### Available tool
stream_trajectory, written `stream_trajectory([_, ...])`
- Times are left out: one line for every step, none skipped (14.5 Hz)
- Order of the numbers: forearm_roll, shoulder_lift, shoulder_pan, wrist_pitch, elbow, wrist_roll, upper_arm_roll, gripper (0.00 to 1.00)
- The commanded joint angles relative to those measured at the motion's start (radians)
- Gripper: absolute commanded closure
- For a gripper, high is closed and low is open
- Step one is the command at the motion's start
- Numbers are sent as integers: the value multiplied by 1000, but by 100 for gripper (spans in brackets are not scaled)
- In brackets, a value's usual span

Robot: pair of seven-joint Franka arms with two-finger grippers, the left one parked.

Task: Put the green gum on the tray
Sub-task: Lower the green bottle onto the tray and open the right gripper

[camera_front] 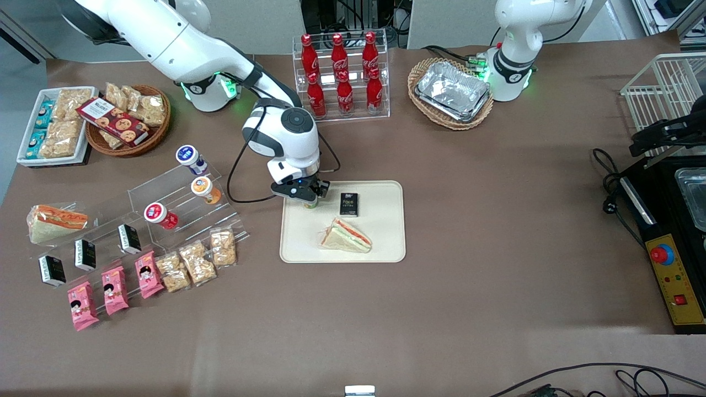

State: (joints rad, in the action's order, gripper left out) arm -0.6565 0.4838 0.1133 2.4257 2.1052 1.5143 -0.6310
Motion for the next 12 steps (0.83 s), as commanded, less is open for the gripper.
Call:
stream_trajectory([-34, 18, -7, 10, -16, 33, -6, 1])
stream_trajectory([-34, 18, -7, 10, -16, 33, -6, 0])
stream_trajectory([-34, 18, -7, 9, -14, 33, -6, 0])
stream_trajectory([-34, 15, -9, 7, -16, 33, -6, 0])
stream_trajectory([-34, 6, -12, 1, -16, 33, -6, 0])
stream_trajectory([-17, -28, -42, -2, -16, 24, -9, 0])
stream_trajectory([-6, -71, -78, -28, -13, 17, -22, 0])
stream_trajectory([18, -109, -89, -95, -17, 4, -56, 0])
stream_trajectory([62, -140, -99, -158, -33, -55, -67, 0])
stream_trajectory([131, -177, -112, -196, -49, -156, -67, 0])
stream_trajectory([222, -223, -125, -227, -59, -260, -65, 0])
stream_trajectory([306, -270, -156, -256, -63, -361, -61, 0])
